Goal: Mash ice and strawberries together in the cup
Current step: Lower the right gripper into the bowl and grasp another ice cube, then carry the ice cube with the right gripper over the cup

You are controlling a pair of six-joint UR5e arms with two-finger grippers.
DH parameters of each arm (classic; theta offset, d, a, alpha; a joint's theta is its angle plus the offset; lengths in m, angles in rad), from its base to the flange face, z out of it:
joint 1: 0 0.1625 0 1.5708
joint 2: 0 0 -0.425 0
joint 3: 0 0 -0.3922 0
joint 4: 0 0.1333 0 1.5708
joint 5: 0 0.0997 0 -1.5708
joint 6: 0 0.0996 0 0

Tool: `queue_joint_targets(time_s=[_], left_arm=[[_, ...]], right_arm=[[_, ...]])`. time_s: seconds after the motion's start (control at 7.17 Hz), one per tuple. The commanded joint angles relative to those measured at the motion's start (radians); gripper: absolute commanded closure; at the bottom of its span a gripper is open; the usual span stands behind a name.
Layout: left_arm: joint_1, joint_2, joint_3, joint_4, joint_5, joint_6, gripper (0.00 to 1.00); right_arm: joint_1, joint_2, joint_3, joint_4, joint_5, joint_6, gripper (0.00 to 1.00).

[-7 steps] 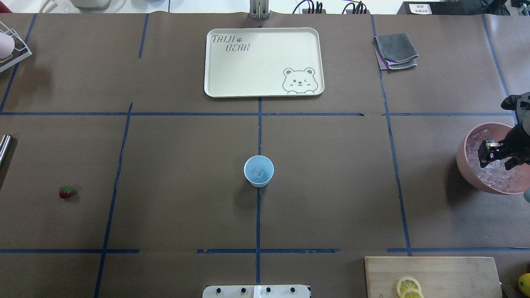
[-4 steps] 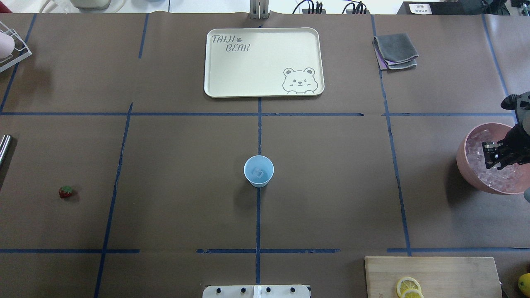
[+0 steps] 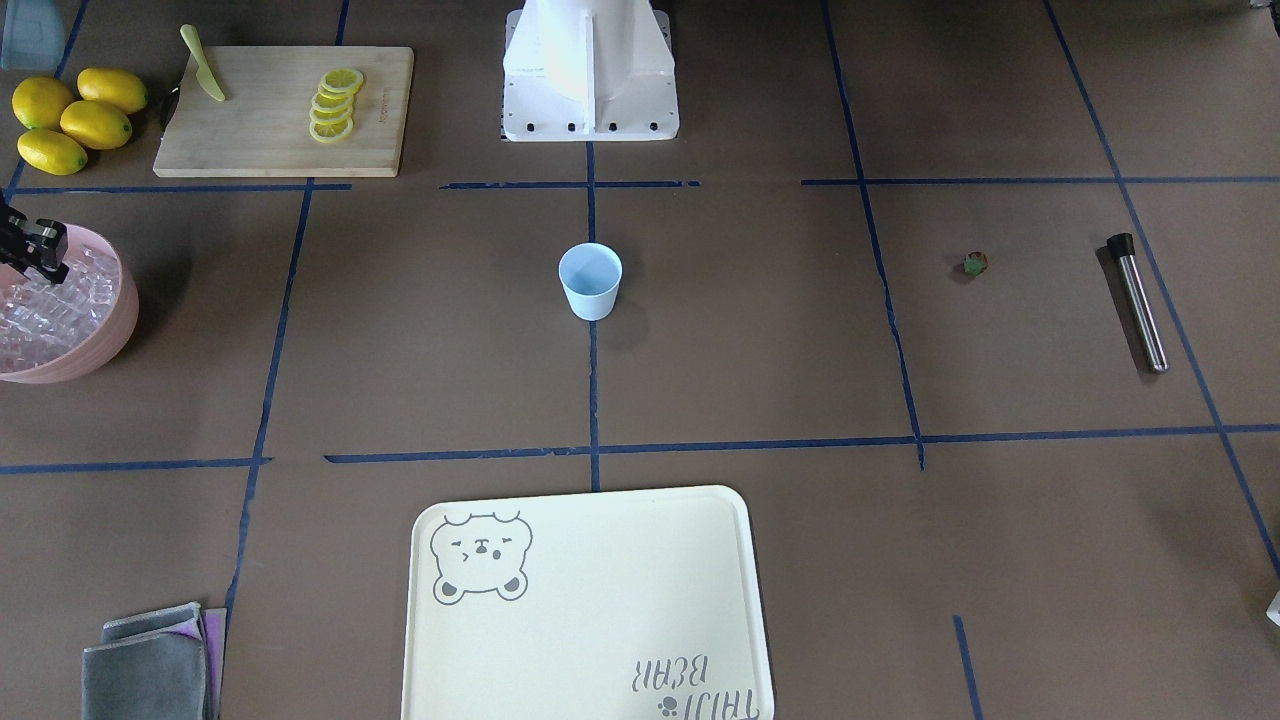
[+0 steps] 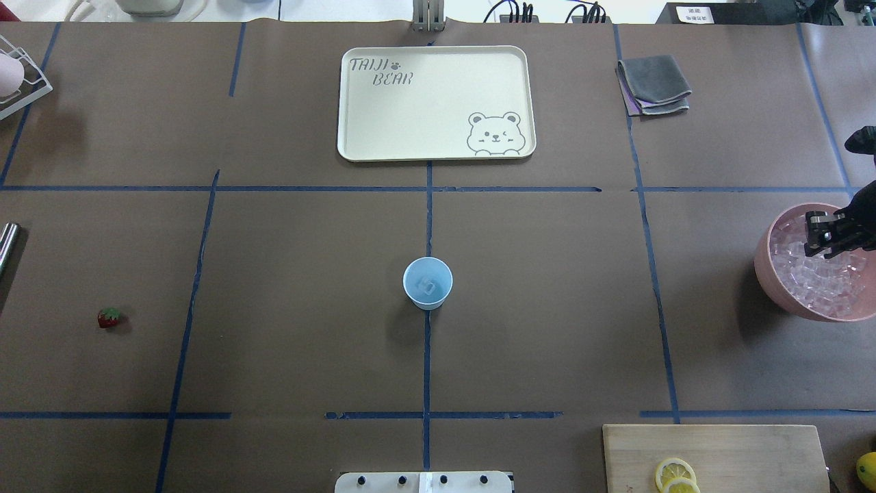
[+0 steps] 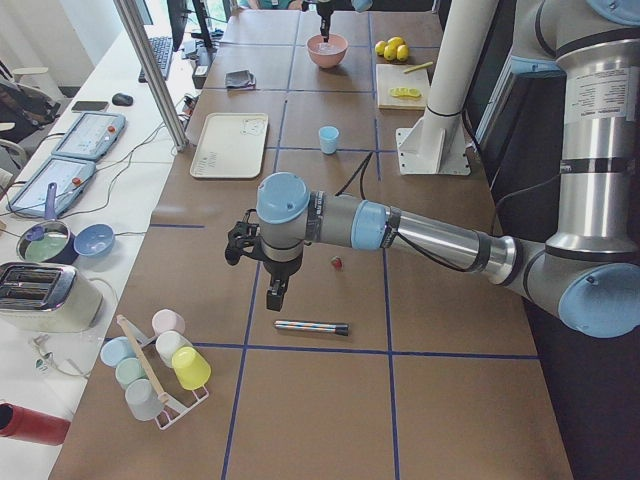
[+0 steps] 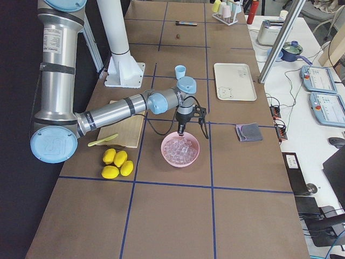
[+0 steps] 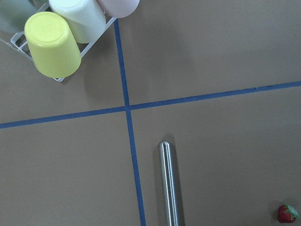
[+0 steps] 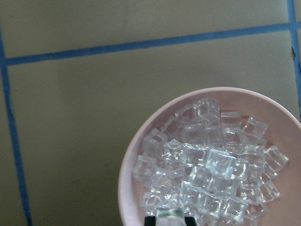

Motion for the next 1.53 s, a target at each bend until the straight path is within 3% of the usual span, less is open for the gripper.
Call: queue_joint_targets(time_s=[0.0,0.14,0.42,0.7,0.98,1.26,1.4], left_arm=[[0.000,0.000,0.001,0.000,0.000,-0.004,0.00],[0.000,0.000,0.001,0.000,0.000,-0.004,0.00],[0.000,0.000,0.003,0.002,0.000,-0.004,0.00],[0.000,0.000,0.010,0.002,0.001,-0.004,0.00],[0.000,0.000,0.013,0.000,0.001,-0.004,0.00],[0.000,0.000,0.027,0.000,0.000,-0.002,0.00],[0.000,0.000,0.035,-0.003,0.001,-0.002,0.00]], right_arm=[[-0.017,0.107,0.055,-0.038,-0.001,0.013,1.00],[-0.060,0.193,0.050,-0.092,-0.004,0.017,1.00],[-0.184,0.466,0.029,-0.323,-0.019,0.112,1.00],[-0.321,0.625,-0.043,-0.344,-0.116,0.278,1.00],[-0.434,0.798,-0.186,-0.341,-0.165,0.395,1.00],[-0.561,0.910,-0.276,-0.336,-0.265,0.514,1.00],[-0.586,0.973,-0.338,-0.336,-0.270,0.552,1.00]])
